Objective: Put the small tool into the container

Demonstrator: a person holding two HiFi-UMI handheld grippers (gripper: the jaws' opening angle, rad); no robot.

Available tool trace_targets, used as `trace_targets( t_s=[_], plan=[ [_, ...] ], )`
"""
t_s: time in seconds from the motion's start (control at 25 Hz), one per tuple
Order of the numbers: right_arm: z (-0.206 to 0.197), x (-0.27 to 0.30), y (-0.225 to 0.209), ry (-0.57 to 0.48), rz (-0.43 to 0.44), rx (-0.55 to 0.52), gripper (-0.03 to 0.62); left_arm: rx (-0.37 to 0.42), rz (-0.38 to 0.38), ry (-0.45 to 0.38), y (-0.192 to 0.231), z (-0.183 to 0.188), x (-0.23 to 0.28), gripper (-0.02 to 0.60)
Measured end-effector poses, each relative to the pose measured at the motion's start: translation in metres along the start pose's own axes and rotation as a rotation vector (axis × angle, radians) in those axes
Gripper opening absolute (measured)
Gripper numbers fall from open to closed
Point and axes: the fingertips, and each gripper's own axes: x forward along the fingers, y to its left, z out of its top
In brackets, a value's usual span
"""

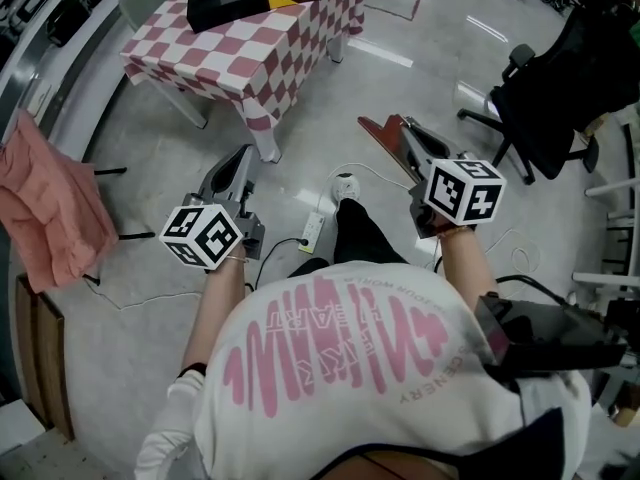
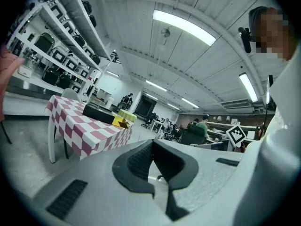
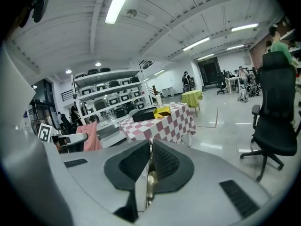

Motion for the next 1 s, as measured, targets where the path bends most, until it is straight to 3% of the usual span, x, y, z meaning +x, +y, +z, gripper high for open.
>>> trace_targets(
  t_s=[0.28, 0.64, 1.0],
  plan=[
    [0.015, 0.055, -0.023, 0.015, 0.046, 0.018, 0.025, 0.014, 0.050, 0.022, 0.027, -0.002, 0.037, 0.008],
    [0.068, 0.164, -0.052, 0.056, 0.117, 0.002, 0.025, -0.022, 0.144, 0.017, 0.081, 0.024, 0.104, 0.008],
    [0.131, 0.264, -0.072, 0.058, 0.188, -0.023, 0.025, -0.036, 0.173, -0.006, 0.123, 0.055, 0.182, 0.008]
  ],
)
